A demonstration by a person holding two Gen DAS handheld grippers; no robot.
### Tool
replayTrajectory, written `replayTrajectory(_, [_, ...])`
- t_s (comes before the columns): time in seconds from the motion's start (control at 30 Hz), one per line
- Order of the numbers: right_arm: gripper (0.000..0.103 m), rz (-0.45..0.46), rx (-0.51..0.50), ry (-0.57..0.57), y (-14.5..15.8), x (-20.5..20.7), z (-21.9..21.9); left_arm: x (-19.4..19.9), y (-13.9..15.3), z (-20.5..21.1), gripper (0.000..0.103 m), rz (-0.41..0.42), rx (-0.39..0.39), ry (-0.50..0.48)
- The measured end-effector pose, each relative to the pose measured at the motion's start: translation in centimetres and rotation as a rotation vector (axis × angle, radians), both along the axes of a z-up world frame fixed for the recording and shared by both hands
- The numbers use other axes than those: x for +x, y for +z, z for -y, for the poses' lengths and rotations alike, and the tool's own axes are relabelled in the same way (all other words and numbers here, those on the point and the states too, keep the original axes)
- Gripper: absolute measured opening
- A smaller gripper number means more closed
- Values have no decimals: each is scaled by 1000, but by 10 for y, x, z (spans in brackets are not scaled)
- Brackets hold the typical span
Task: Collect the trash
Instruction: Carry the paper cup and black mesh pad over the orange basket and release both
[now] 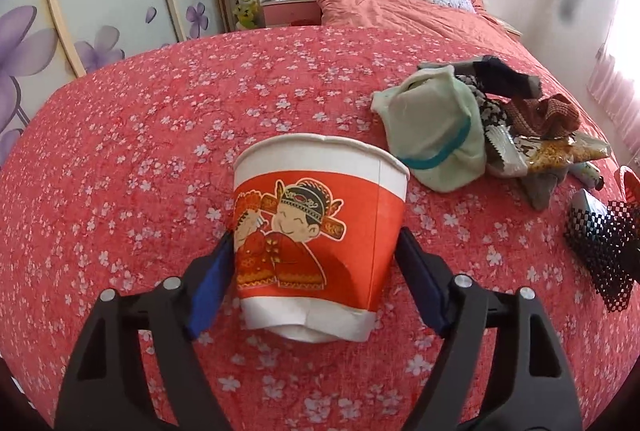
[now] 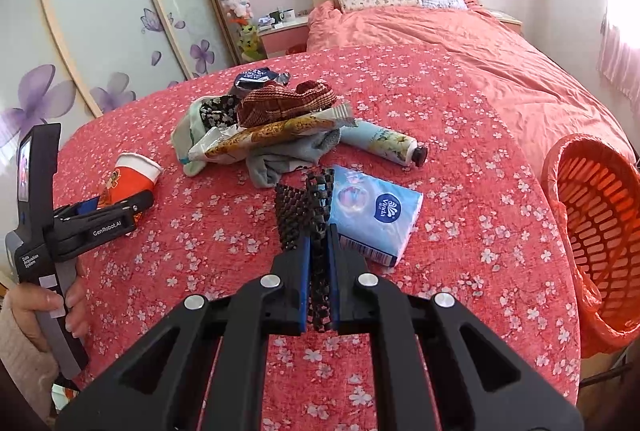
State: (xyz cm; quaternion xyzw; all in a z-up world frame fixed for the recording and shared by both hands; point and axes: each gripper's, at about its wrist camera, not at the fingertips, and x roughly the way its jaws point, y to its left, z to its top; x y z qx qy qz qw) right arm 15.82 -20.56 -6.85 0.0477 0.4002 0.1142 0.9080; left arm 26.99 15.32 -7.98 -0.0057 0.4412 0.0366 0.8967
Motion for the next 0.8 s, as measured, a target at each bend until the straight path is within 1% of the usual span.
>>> replayTrajectory(0.13, [8,29,21,-1,13,-6,6,-9,14,4,76,43,15,-14])
replayTrajectory(0.4, [8,120,55,-32,50,-22,26,-33,64,31,76,147,12,-52])
replayTrajectory(0.6, [8,183,65,-79,70,-37,50,-48,98,66,76,203,2,-110])
replayTrajectory(0.8, [8,244,64,-147,86,-51,81,-63,118,113,76,250,7,-190])
